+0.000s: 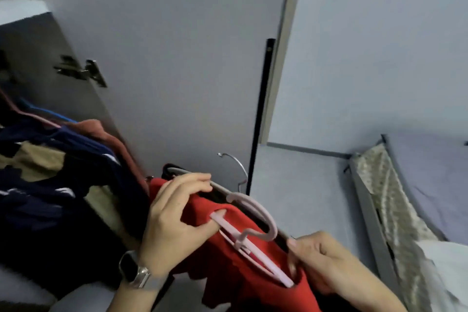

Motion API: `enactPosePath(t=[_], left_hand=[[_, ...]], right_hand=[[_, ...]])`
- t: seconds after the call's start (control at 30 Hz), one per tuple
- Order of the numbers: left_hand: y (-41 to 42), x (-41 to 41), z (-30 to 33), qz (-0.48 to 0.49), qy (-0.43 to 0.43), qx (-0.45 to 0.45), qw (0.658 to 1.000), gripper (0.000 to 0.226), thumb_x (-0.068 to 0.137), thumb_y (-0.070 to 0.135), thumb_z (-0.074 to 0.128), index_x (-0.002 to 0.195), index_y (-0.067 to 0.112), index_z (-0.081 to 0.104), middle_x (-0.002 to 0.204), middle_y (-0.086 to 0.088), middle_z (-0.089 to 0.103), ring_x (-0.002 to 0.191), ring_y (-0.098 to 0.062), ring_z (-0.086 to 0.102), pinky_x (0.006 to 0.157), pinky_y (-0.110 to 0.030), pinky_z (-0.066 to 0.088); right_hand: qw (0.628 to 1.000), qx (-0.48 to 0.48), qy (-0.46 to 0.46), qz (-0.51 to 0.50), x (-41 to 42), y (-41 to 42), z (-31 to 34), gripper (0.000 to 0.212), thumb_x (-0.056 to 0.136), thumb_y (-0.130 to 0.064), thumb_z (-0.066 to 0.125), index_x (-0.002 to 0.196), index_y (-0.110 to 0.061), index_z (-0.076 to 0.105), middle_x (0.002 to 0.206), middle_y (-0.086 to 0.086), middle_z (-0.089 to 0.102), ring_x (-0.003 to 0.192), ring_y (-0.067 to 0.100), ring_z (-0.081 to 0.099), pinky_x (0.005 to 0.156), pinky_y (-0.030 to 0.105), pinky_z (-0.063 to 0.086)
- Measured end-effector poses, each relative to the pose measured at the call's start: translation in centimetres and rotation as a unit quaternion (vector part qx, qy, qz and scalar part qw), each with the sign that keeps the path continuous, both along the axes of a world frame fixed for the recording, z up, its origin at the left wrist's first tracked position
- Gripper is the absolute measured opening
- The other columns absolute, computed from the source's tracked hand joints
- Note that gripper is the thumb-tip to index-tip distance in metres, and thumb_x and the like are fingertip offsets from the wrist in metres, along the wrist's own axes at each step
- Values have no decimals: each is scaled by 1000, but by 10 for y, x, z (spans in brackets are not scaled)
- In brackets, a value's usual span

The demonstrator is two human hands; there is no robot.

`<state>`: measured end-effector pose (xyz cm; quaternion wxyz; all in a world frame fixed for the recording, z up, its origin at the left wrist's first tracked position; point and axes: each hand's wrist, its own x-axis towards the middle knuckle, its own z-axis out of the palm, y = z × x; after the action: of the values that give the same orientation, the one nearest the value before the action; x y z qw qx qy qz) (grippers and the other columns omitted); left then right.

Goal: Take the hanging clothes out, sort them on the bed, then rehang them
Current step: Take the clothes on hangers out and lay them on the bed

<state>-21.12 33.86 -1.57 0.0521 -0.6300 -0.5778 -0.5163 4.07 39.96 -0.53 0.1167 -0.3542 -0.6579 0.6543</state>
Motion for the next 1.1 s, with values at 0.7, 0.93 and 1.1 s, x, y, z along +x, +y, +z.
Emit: enactPosePath(t=[0.7, 0.93, 1.1], left_hand=[[224, 397, -22, -276, 91, -123, 949, 12, 73, 41, 54, 73, 32, 61, 79, 29, 53, 84, -1, 51, 77, -31, 29], [292, 496, -36, -367, 109, -205, 901, 8, 74, 49, 44, 75, 44, 50, 81, 30, 57, 89, 2, 49, 82, -27, 25], [352, 562, -47, -429, 145, -204, 868, 19, 74, 52, 42, 76, 39, 56, 83, 26, 59, 91, 0, 51, 80, -23, 20]], right_hand=[[903, 193, -137, -358, 377, 39, -10, 56, 78, -75, 47, 87, -26, 74, 90, -11, 58, 85, 8, 59, 73, 19, 43], [845, 199, -195, -457, 434, 75, -20, 28, 78, -58, 56, 74, -32, 65, 76, -9, 59, 74, 11, 57, 67, 23, 42], [811, 156, -225, -518, 481, 113, -35, 38, 73, -62, 58, 71, -25, 64, 76, -7, 61, 71, 7, 56, 64, 19, 39]])
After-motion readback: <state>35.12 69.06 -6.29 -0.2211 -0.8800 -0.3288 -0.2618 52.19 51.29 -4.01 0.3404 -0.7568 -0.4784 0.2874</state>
